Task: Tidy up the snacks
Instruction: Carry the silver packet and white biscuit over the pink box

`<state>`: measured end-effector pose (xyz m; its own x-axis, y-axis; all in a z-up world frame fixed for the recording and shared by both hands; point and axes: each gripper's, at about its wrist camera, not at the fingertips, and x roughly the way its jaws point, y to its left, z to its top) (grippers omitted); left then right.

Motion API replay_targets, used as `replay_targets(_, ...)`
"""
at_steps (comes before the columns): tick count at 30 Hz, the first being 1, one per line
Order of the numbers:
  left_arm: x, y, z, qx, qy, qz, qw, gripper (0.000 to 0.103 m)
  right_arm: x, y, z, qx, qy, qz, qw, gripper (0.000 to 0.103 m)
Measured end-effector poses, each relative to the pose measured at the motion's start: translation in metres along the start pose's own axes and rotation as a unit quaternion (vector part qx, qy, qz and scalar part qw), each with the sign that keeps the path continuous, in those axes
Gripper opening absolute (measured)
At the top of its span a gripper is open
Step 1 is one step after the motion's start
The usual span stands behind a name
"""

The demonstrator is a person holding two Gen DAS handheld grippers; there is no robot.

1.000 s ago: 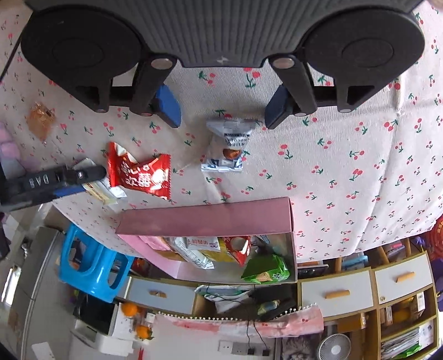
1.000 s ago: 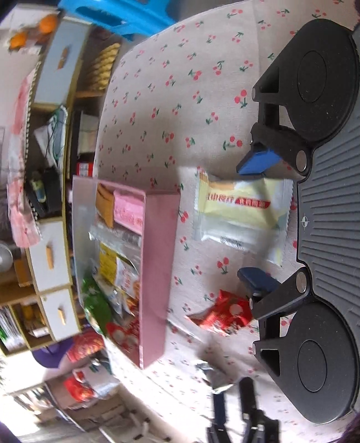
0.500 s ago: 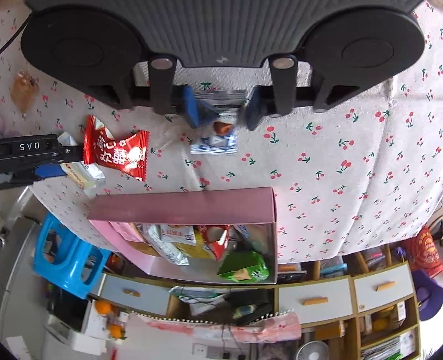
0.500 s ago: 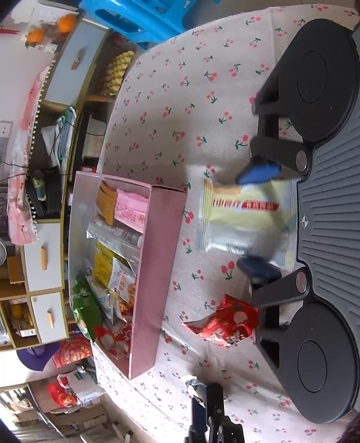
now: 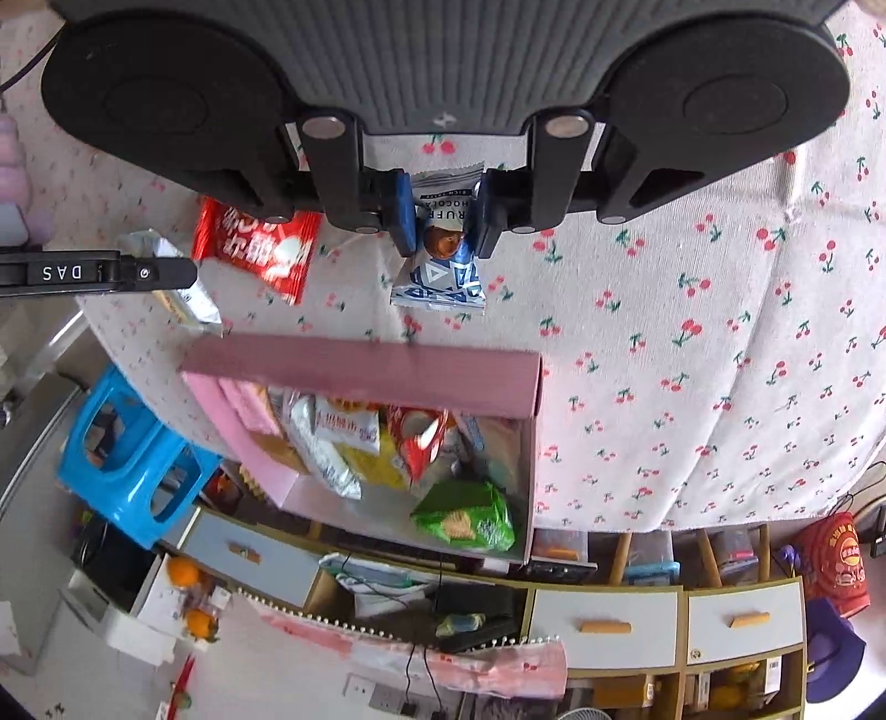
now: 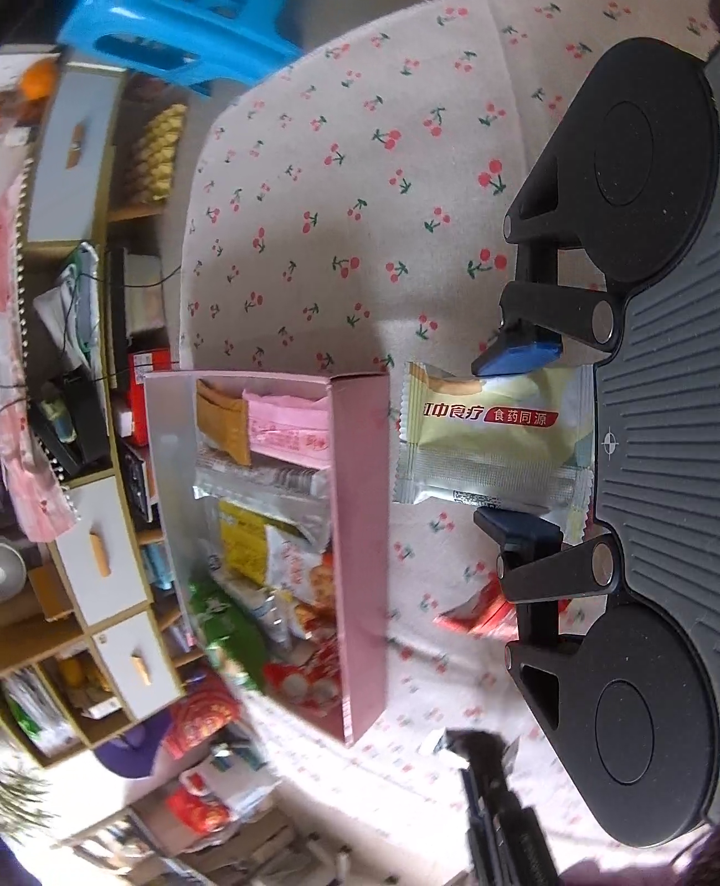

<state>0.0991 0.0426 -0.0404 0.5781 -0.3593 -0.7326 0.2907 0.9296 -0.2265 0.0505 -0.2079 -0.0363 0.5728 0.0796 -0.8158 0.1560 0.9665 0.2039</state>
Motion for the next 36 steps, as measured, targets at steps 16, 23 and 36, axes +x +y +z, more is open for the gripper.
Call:
replay_targets(16, 0.011, -0.03, 0.037, -0.008, -0.034, -0.036, 0.9988, 0.02, -0.025, -0.003, 0.037, 0.089, -0.024, 0.06, 0.994, 0.049)
replay_targets(23, 0.033, -0.047, 0.066, 0.034, -0.036, -0.06, 0.997, 0.02, -0.016, -0.004, 0.071, 0.084, -0.05, 0.064, 0.993, 0.05)
replay_targets(36, 0.071, -0.051, 0.073, 0.085, -0.016, -0.08, 0.9931, 0.02, 0.042, -0.001, 0.136, 0.033, -0.036, 0.079, 0.996, 0.05)
